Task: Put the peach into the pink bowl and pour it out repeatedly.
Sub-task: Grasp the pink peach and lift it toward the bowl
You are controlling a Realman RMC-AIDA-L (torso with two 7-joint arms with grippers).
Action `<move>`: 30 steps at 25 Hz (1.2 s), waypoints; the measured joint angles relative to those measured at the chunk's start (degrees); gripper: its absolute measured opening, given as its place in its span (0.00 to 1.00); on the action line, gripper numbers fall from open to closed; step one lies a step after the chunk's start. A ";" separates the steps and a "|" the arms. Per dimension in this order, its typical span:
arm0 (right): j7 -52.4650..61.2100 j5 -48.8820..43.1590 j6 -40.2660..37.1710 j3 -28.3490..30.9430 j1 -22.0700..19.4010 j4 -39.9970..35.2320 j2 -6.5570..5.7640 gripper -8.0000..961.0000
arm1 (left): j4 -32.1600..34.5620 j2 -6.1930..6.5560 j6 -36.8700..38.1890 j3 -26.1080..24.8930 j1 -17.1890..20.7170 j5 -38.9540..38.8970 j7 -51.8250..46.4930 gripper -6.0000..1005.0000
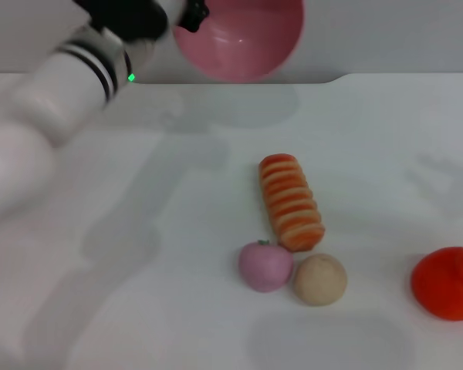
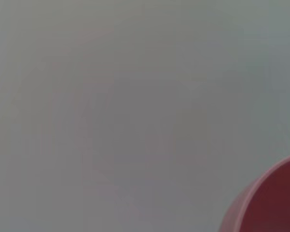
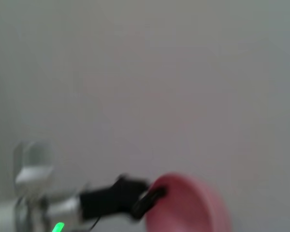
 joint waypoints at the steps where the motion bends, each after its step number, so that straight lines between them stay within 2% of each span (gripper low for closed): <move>1: 0.98 -2.23 -0.56 0.01 0.98 -0.09 -0.01 0.49 | 1.42 0.07 10.99 -7.01 -1.78 -3.15 -0.16 0.05; 4: 4.31 -10.30 -3.80 -0.24 4.97 -0.21 0.00 0.49 | 0.96 0.29 29.48 -19.23 -5.91 -5.14 -3.75 0.05; 6: 6.52 -15.33 -6.04 -1.45 7.76 -0.27 0.00 0.49 | 0.96 0.29 29.48 -19.23 -5.91 -5.14 -3.75 0.05; 7: 7.59 -17.76 -6.87 -2.61 9.25 -0.44 0.00 0.49 | 0.26 0.52 35.40 -23.22 -7.74 -5.05 -5.74 0.05; 8: 8.95 -20.37 -7.46 -4.42 10.46 -0.95 0.02 0.49 | -3.94 1.07 50.30 -34.39 -13.34 -2.53 -9.21 0.05; 10: 11.65 -25.14 -7.70 -8.37 12.37 -2.42 0.10 0.49 | -6.94 1.37 61.28 -42.76 -17.23 1.30 -9.82 0.05; 11: 13.32 -27.95 -7.56 -11.09 13.32 -3.52 0.13 0.49 | -7.55 1.47 64.62 -45.34 -18.34 2.97 -10.04 0.05; 15: 17.97 -33.93 -4.80 -21.10 16.01 -5.53 0.23 0.49 | -7.02 1.80 70.56 -46.82 -19.11 8.47 -13.77 0.05; 17: 20.76 -36.95 -0.58 -27.41 17.39 -5.71 0.25 0.49 | -6.84 2.06 72.34 -47.00 -19.15 9.56 -14.75 0.05; 18: 20.76 -36.95 -0.58 -27.41 17.39 -5.71 0.25 0.49 | -6.74 2.20 73.32 -47.17 -19.06 9.91 -15.11 0.05; 23: 25.84 -42.62 9.94 -38.48 20.14 -4.30 0.32 0.49 | -6.61 2.36 75.82 -47.46 -18.16 10.05 -15.74 0.05; 26: 27.38 -43.55 13.98 -43.15 22.14 -2.02 0.34 0.49 | -6.62 2.57 76.16 -47.58 -17.58 10.07 -16.09 0.05; 30: 27.60 -43.58 16.57 -46.53 24.10 1.00 0.46 0.49 | -6.62 2.83 76.09 -47.83 -16.93 10.10 -16.22 0.05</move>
